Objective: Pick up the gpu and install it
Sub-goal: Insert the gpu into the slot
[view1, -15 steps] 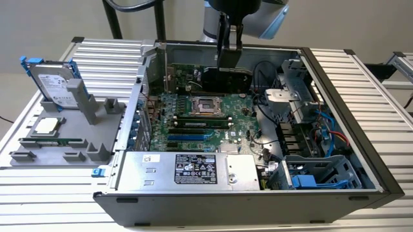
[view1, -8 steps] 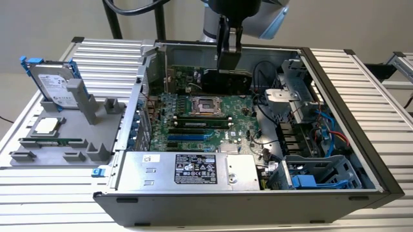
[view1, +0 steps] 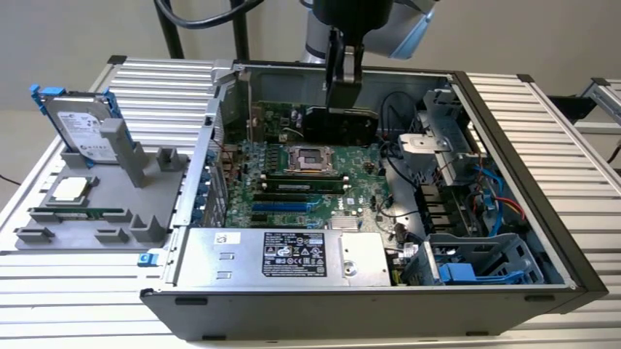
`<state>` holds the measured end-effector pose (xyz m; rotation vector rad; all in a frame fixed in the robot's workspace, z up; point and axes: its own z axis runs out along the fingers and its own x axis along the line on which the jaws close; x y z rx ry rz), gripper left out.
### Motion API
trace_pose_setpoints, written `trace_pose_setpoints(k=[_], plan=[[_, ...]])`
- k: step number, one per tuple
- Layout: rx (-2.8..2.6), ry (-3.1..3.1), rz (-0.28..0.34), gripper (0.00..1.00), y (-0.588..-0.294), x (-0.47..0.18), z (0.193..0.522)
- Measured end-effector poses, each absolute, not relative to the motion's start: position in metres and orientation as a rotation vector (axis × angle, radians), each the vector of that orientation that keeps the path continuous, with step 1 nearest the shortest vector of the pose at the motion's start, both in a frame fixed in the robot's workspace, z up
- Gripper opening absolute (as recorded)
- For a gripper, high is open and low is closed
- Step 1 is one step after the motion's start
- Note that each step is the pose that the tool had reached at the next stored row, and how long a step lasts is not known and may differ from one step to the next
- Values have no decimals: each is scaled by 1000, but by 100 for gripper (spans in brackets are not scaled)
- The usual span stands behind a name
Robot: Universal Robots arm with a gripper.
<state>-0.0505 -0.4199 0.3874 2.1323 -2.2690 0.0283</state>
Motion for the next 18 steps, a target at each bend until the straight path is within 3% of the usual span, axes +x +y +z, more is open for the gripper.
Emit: trace_pose_setpoints(k=[18], plan=[[2127,-2263,42,0,-420,-51,379]])
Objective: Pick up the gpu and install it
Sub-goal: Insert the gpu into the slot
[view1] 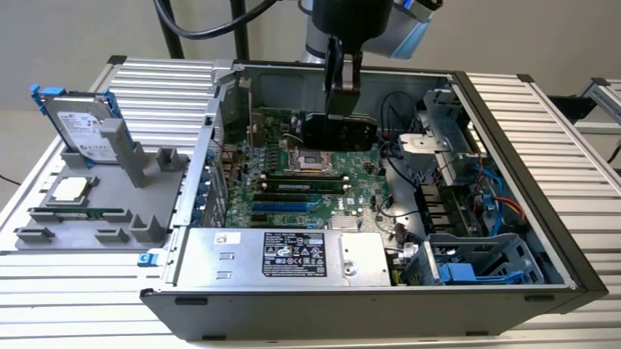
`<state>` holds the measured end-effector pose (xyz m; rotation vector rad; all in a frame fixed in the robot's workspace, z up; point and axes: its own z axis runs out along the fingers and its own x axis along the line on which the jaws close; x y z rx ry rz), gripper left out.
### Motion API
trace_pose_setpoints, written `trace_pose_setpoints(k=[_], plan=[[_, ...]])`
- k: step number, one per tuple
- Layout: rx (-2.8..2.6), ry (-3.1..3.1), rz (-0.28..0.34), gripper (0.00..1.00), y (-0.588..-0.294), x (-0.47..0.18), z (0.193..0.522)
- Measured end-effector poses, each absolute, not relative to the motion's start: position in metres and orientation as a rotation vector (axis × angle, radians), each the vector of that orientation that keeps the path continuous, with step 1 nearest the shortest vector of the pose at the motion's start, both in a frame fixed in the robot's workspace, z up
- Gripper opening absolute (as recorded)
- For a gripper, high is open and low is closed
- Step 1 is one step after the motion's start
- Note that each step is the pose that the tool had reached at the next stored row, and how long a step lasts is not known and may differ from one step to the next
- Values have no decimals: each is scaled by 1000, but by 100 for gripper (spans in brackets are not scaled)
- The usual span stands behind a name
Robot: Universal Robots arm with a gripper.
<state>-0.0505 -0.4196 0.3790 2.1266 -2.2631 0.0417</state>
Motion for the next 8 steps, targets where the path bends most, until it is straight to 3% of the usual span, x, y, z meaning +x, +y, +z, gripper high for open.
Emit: trace_pose_setpoints(k=[8], plan=[[2125,-2262,45,0,-420,-51,377]])
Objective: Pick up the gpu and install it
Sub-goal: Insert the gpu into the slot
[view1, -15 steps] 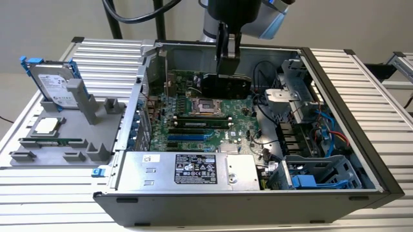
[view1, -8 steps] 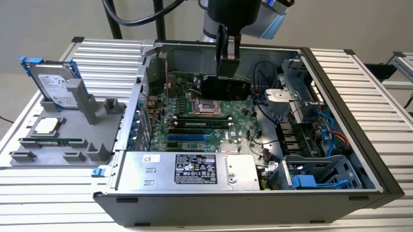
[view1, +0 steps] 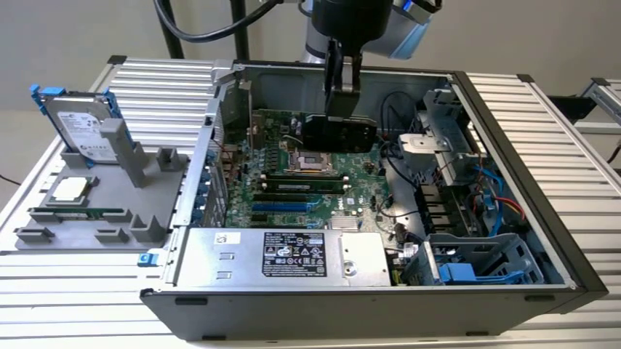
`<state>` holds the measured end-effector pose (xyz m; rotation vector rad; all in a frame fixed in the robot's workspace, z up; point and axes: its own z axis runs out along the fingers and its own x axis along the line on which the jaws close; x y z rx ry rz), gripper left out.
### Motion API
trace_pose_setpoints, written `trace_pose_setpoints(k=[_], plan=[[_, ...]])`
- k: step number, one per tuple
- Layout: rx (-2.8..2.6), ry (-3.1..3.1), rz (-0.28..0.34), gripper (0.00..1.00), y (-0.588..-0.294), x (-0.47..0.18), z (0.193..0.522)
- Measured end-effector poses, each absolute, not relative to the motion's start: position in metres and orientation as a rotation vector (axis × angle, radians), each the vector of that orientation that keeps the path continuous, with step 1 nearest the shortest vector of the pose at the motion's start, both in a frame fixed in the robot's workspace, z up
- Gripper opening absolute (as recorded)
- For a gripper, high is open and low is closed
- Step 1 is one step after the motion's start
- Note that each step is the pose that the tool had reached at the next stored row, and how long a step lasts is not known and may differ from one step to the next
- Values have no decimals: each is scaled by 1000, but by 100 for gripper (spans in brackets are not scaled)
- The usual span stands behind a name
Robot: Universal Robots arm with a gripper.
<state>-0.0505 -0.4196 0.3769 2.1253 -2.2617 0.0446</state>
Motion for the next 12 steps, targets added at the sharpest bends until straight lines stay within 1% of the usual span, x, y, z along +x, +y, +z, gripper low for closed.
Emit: trace_pose_setpoints(k=[12], plan=[[2125,-2261,46,0,-420,-51,374]])
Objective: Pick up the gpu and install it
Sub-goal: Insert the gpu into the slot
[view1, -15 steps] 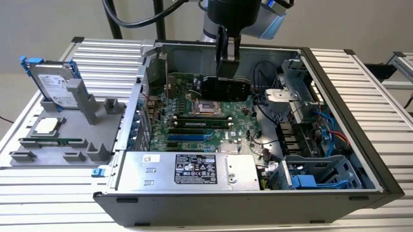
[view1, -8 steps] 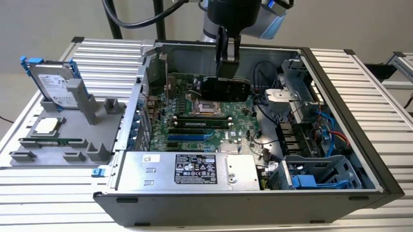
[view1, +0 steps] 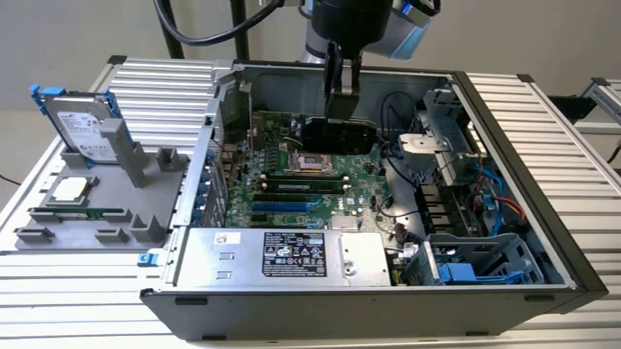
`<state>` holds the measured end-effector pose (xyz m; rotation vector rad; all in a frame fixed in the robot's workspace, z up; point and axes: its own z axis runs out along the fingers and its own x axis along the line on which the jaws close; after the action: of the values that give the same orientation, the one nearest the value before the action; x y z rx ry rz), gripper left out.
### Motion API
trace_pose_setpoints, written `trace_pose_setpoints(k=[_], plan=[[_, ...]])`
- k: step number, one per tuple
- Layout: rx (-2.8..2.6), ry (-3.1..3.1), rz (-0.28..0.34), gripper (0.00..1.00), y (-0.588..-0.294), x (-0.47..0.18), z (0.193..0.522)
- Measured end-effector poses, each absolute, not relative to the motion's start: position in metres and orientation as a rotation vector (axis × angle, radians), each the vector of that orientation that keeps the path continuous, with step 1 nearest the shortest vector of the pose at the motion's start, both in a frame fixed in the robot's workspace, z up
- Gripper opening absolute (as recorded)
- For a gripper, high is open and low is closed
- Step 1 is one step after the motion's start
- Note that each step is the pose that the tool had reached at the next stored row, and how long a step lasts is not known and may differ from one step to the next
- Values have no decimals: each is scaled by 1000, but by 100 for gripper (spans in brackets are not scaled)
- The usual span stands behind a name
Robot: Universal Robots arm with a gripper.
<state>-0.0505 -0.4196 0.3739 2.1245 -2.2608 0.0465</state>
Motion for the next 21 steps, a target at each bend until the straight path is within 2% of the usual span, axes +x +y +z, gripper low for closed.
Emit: trace_pose_setpoints(k=[21], plan=[[2124,-2261,47,0,-420,-51,368]])
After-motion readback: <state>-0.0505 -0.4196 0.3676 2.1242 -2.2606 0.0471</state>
